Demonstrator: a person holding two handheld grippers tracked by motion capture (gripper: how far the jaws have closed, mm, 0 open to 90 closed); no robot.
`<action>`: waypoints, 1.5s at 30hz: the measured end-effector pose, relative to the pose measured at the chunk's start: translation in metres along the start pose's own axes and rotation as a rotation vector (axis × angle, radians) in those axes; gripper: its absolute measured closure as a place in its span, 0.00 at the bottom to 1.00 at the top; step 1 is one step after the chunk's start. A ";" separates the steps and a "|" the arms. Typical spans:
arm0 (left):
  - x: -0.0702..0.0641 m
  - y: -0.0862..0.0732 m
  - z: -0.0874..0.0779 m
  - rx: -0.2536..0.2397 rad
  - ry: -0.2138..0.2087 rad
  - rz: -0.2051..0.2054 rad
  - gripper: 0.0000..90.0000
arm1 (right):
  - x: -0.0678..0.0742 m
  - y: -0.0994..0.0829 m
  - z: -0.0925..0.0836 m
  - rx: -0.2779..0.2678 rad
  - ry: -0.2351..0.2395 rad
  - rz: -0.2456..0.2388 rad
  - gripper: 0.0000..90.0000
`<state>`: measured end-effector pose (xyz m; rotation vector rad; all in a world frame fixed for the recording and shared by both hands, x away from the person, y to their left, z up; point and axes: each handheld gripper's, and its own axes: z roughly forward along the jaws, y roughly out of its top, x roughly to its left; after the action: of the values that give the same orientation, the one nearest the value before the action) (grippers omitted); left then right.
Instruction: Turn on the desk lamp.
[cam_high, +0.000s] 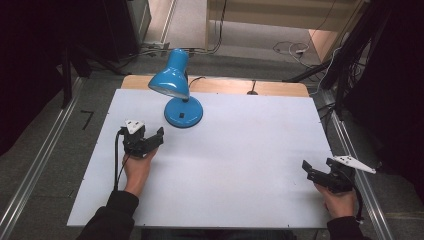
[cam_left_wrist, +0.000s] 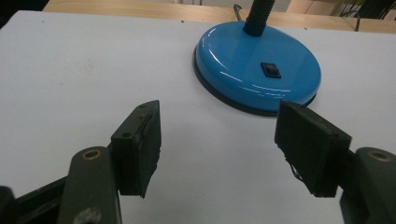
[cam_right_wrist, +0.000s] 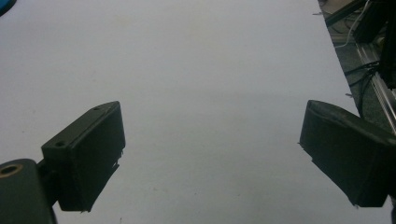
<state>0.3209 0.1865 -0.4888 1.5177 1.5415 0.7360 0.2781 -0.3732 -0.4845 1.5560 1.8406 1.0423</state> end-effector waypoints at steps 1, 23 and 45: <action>0.000 0.000 0.002 -0.001 0.001 -0.003 0.36 | 0.000 0.000 0.000 0.000 0.000 0.000 0.06; -0.014 0.011 0.031 0.013 0.010 0.013 0.43 | 0.001 0.000 0.000 0.002 0.007 -0.004 0.06; -0.025 0.020 0.051 0.005 -0.006 0.014 0.59 | 0.000 -0.001 0.001 0.010 0.010 0.005 0.06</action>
<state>0.3731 0.1569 -0.4928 1.5348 1.5309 0.7360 0.2783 -0.3727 -0.4855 1.5652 1.8524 1.0461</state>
